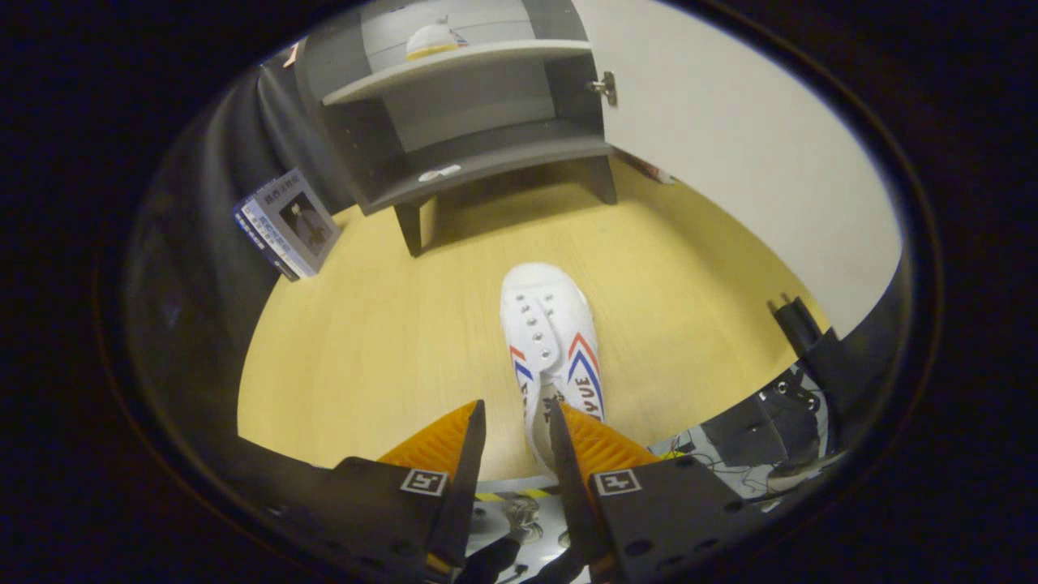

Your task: Open the shoe cabinet door, grab the shoes and put them into the shoe cabinet, then close the shoe cabinet door.

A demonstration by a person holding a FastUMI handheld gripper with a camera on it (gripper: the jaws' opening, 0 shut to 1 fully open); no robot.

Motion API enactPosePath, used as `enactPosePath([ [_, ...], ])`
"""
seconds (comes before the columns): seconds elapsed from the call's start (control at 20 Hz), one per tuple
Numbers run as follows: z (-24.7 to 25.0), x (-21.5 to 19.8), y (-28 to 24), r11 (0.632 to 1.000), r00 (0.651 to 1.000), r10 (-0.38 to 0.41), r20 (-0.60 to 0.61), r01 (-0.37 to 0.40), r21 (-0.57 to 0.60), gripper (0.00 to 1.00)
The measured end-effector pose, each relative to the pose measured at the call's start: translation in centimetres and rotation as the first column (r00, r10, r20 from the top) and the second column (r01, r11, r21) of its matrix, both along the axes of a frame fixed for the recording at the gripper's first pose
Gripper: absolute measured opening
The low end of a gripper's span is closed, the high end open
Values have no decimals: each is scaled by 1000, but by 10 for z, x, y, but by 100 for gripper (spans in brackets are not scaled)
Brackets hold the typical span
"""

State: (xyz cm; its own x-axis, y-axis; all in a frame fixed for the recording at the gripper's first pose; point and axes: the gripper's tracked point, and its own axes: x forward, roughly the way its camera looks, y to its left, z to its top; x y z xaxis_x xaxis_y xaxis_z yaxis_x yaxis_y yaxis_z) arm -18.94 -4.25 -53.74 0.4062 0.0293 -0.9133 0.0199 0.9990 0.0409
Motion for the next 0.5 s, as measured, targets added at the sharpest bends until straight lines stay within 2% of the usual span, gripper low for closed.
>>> enactPosePath([
  [0.25,-28,9,7,999,999,49,8,-49,9,50],
  [0.5,-41,30,12,998,992,65,110,-66,2,50],
])
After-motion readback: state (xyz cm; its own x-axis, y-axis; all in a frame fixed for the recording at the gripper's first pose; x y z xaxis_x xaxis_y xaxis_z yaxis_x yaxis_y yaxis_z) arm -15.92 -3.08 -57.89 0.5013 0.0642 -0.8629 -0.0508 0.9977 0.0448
